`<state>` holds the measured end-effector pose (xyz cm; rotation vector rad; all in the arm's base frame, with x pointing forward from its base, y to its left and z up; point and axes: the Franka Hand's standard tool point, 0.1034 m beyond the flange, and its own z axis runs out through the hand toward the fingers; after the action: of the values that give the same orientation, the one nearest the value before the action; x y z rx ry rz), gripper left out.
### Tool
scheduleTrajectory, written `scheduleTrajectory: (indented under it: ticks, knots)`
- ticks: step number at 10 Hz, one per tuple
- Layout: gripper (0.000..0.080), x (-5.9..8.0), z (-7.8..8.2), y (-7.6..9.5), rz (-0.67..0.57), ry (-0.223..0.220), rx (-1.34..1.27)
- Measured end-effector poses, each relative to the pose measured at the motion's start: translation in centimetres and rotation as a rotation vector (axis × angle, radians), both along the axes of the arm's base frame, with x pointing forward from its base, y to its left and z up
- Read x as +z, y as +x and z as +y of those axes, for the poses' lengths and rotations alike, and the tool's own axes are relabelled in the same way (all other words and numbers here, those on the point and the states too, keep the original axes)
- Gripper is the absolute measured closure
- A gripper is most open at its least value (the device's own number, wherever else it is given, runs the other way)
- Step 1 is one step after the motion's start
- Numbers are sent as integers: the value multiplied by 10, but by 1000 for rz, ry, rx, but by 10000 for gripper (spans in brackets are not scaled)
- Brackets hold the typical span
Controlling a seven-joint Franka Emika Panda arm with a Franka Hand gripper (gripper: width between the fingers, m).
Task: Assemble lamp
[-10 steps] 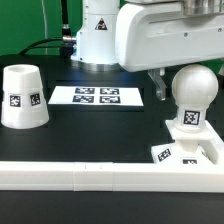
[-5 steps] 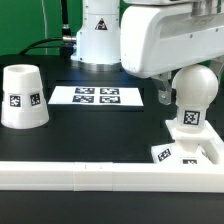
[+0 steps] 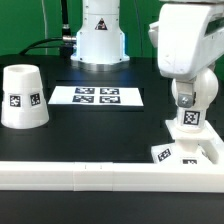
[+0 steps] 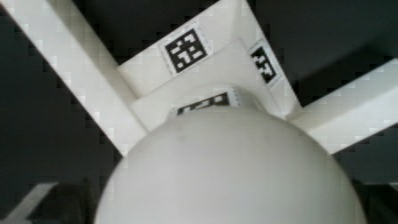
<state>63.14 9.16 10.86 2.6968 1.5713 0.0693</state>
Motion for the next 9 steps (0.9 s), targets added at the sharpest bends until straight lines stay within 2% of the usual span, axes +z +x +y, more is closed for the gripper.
scheduleTrajectory:
  ticks: [4, 9]
  knots:
    - [101, 0, -3, 0, 0, -47, 279]
    - [101, 1, 1, 3, -7, -107, 615]
